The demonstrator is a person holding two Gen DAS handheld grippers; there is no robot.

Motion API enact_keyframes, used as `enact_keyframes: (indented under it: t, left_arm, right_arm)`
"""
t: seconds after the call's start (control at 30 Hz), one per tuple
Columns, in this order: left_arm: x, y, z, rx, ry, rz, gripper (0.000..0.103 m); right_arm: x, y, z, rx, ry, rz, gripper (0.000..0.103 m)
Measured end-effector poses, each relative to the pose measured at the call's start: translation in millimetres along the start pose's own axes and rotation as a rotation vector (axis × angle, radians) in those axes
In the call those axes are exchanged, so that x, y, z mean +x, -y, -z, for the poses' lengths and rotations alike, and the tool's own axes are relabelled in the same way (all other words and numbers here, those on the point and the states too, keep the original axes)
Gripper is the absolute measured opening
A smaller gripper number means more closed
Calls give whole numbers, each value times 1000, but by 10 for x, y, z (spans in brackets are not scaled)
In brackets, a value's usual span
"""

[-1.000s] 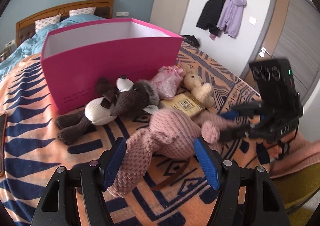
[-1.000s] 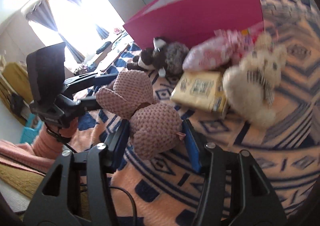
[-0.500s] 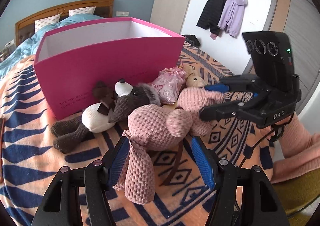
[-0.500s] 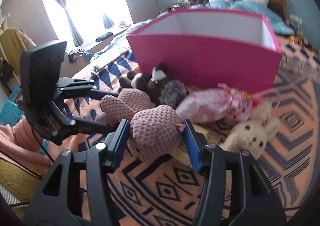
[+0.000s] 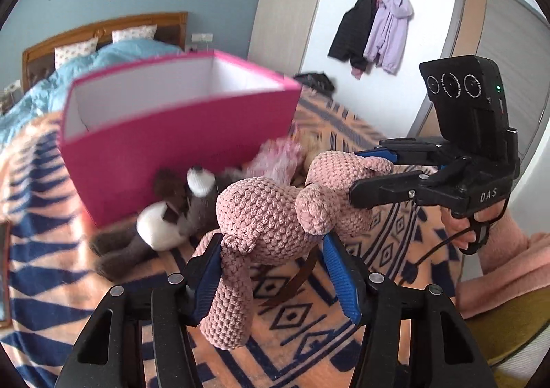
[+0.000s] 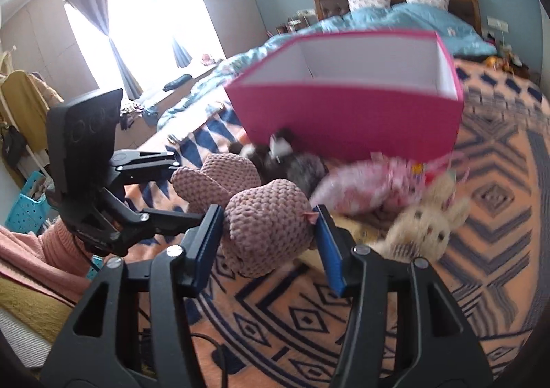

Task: Organize objects
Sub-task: 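Grasp the pink knitted bear with both grippers and lift it, then carry the pink knitted bear over the box and open both grippers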

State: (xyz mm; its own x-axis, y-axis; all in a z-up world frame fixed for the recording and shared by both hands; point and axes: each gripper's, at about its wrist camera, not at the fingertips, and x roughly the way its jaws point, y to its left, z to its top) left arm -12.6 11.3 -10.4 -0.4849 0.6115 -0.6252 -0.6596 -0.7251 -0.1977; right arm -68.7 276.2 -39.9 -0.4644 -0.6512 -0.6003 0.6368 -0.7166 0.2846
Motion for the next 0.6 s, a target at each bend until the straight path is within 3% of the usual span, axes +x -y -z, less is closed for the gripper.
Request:
enact_keyframes:
  t: [0.27, 0.33, 0.6]
  left_arm:
    - [-374, -68, -496, 30, 133, -103, 59]
    - [-386, -122, -673, 40, 149, -152, 59]
    - [-396, -469, -1139, 5, 180, -219, 59]
  right_arm:
    - [-127, -95, -614, -92, 123, -38, 56]
    - [-100, -72, -786, -100, 142, -41, 56]
    - [49, 68, -1429, -131, 205, -41, 56]
